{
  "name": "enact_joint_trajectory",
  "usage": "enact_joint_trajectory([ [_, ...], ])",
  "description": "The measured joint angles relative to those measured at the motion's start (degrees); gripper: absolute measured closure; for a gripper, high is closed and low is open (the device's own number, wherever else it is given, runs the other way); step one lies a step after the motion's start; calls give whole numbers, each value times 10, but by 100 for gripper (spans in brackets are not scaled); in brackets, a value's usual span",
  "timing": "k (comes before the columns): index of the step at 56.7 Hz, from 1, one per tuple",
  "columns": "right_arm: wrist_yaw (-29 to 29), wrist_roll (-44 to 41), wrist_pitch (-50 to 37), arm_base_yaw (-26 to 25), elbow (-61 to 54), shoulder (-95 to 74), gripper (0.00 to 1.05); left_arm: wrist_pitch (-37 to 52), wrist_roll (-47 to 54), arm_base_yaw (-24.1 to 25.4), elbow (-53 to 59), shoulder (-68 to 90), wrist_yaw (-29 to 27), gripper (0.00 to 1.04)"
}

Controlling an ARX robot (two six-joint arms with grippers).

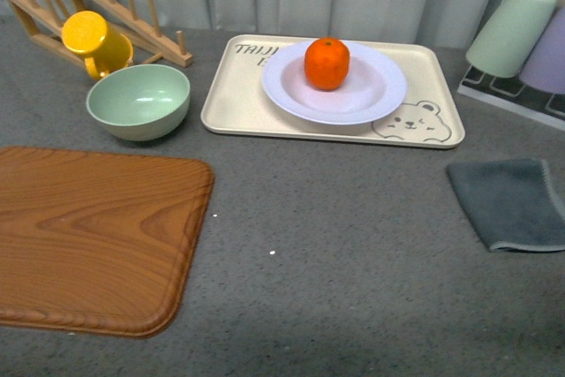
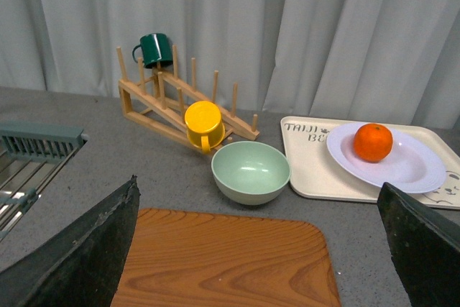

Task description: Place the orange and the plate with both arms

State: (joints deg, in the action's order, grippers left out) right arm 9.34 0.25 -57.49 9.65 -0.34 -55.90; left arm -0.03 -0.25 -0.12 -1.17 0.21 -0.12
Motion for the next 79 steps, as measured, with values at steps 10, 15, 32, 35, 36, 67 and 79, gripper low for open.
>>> enact_joint_trajectory([
  [10,-28,0,136,-28,0,138,87,0,0,0,0,-1,0,6],
  [15,-74,0,190,-60,0,192,101,0,0,0,0,-1,0,6],
  [32,-93,-2,363,-95,6,348,104,0,0,0,0,-1,0,6],
  [35,-93,-2,377,-95,6,363,104,0,0,0,0,-1,0,6],
  [36,-93,-2,382,-95,6,368,104,0,0,0,0,-1,0,6],
  [67,-93,-2,510,-95,7,488,104,0,0,0,0,-1,0,6],
  [79,-94,-2,574,-95,6,556,104,0,0,0,0,-2,0,6],
])
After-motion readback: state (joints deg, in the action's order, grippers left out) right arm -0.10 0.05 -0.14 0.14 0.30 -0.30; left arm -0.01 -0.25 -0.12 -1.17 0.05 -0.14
